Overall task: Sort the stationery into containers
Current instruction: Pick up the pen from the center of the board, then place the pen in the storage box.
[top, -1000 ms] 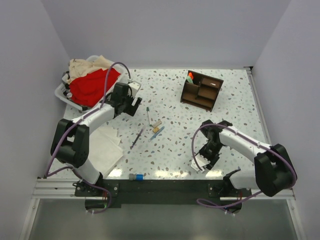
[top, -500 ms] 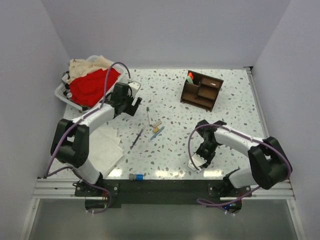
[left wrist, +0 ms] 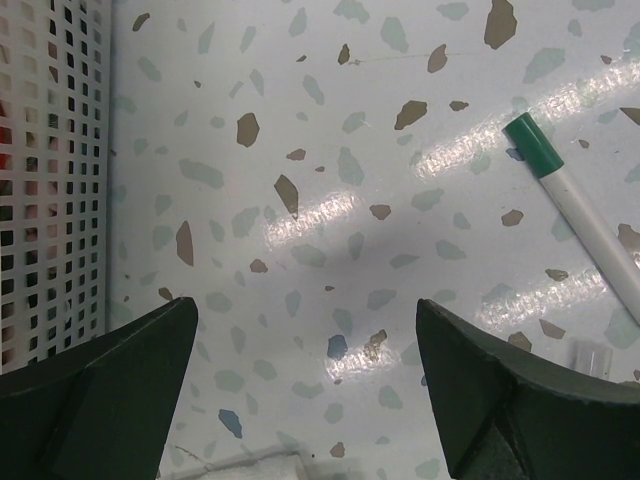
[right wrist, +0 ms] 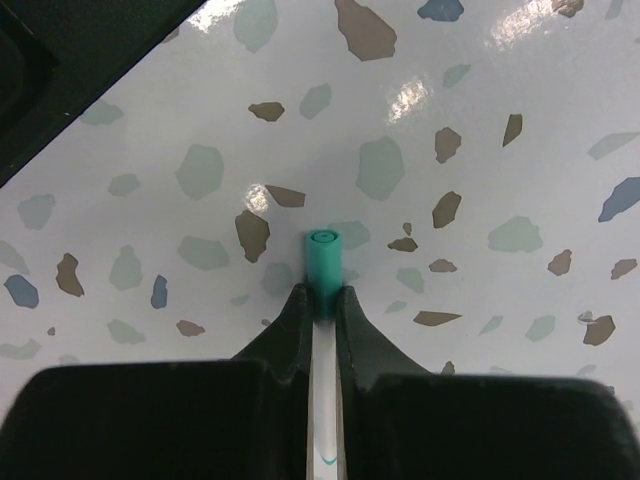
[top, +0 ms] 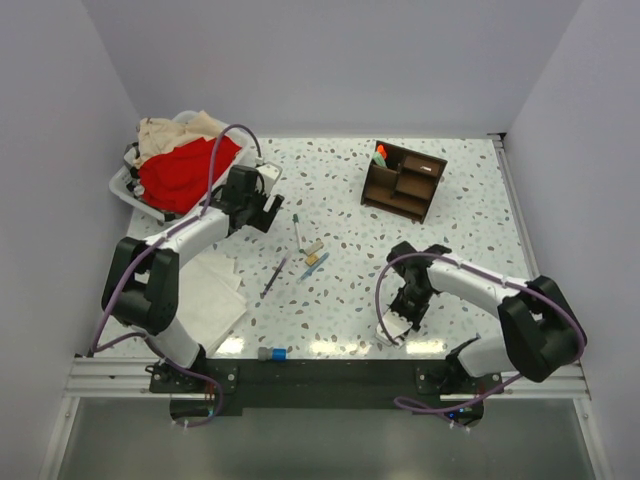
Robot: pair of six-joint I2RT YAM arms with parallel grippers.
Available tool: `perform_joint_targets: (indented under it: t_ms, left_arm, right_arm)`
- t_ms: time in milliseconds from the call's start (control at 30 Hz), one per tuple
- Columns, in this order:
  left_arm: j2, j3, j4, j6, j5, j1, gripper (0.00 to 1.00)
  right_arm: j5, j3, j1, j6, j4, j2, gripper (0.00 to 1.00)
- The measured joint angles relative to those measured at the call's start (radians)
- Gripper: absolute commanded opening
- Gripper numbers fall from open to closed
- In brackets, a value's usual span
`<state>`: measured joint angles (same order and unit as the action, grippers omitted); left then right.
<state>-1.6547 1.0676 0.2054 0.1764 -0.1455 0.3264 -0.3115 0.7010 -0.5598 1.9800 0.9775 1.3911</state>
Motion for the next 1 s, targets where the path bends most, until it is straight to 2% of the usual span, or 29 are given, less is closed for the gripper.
perform_joint_targets:
  t_ms: [133, 200, 267, 333, 500, 600, 700, 833, 1000]
  left_arm:
    - [-0.005, 0.003, -0.001, 0.0, 0.001, -0.003, 0.96]
    - [-0.013, 0.01, -0.001, 0.001, 0.002, -0.005, 0.96]
    - [-0.025, 0.026, 0.0, 0.003, 0.004, -0.005, 0.96]
    - [-0.038, 0.05, 0.0, 0.004, 0.012, -0.005, 0.96]
    - [-0.067, 0.12, 0.0, 0.033, 0.035, -0.005, 0.96]
    - [-0.08, 0.152, -0.003, 0.071, 0.039, -0.005, 0.96]
    - [-0.083, 0.16, -0.008, 0.105, 0.038, -0.005, 0.96]
    - [-0.085, 0.16, -0.013, 0.115, 0.038, -0.006, 0.96]
    - [-0.085, 0.16, -0.037, 0.114, 0.04, -0.006, 0.96]
  right_arm:
    - [0.02, 0.042, -0.004, 0.0, 0.013, 0.014, 0.0]
    - [0.026, 0.152, -0.004, -0.004, 0.038, 0.053, 0.0]
    - [0.022, 0.34, -0.004, -0.055, 0.066, 0.122, 0.0]
    - [0.003, 0.626, -0.003, -0.174, 0.066, 0.24, 0.0]
    - [-0.09, 1.343, 0.039, -0.614, -0.014, 0.545, 0.0]
    - [-0.153, 1.58, 0.097, -0.891, -0.061, 0.658, 0.0]
    - [-0.201, 1.602, 0.17, -1.16, -0.143, 0.684, 0.0]
    - [-0.205, 1.415, 0.251, -1.453, -0.335, 0.648, 0.0]
    - [-0.168, 1.226, 0.3, -1.672, -0.526, 0.631, 0.0]
